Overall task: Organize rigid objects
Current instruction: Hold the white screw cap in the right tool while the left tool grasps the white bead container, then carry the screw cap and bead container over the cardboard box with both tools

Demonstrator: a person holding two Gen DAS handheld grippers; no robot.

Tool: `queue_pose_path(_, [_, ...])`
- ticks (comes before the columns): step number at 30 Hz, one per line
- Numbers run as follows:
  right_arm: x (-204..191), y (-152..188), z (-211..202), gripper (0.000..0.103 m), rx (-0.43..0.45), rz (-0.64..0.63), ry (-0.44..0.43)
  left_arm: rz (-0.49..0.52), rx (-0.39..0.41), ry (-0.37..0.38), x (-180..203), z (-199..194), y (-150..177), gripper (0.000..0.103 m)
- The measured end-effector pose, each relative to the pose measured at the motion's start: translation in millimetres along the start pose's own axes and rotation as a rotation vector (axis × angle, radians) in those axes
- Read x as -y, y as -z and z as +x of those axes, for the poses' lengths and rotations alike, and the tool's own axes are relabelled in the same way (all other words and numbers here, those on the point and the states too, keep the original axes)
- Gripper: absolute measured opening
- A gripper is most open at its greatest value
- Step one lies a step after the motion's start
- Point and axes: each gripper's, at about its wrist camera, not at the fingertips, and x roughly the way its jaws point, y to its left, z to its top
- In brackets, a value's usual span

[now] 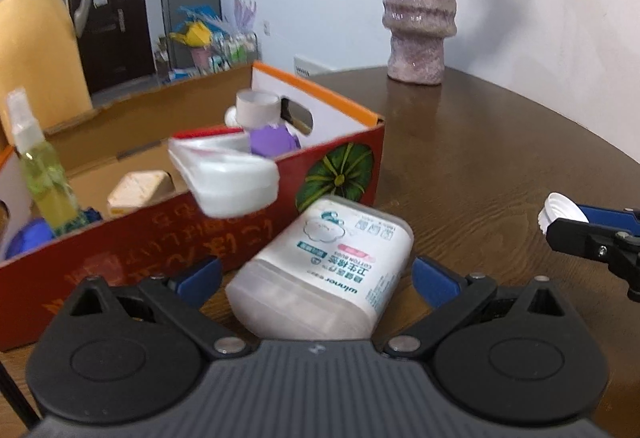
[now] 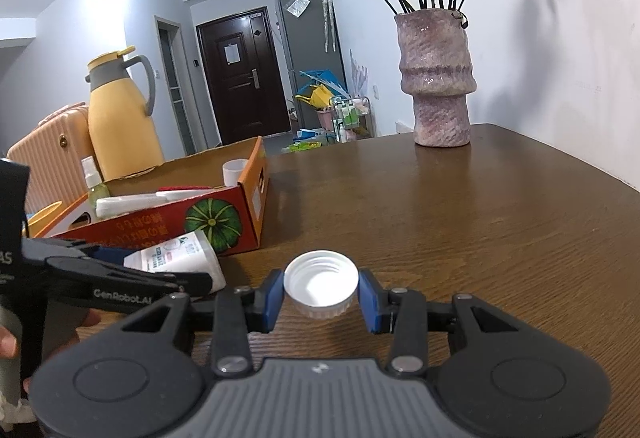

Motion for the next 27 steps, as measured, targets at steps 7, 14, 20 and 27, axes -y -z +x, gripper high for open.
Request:
queue_pose_path(7, [0.4, -0.2, 2.9, 0.039, -0.008, 0.004, 0.001, -0.003, -0.036, 0.045, -1.2, 6.6, 3.3, 0.08])
queue_pose_path(14, [0.4, -0.5, 2.8, 0.039, -0.008, 0.0, -0.017, 0.055, -0.009, 0.065, 13.5, -5.5, 8.8, 0.069])
queue_pose_path(20, [1.6, -1.2, 1.7, 0.039, -0.004, 0.004, -0.028, 0.057, 0.042, 0.067, 21.6, -28.7, 17.8, 0.067])
queue_pose_path(27, [3.3, -0.8, -0.8, 0.039, 0.005, 0.012, -0.036, 0.011, 0.099, 0.037, 20.2, -68.2, 31.6, 0.067])
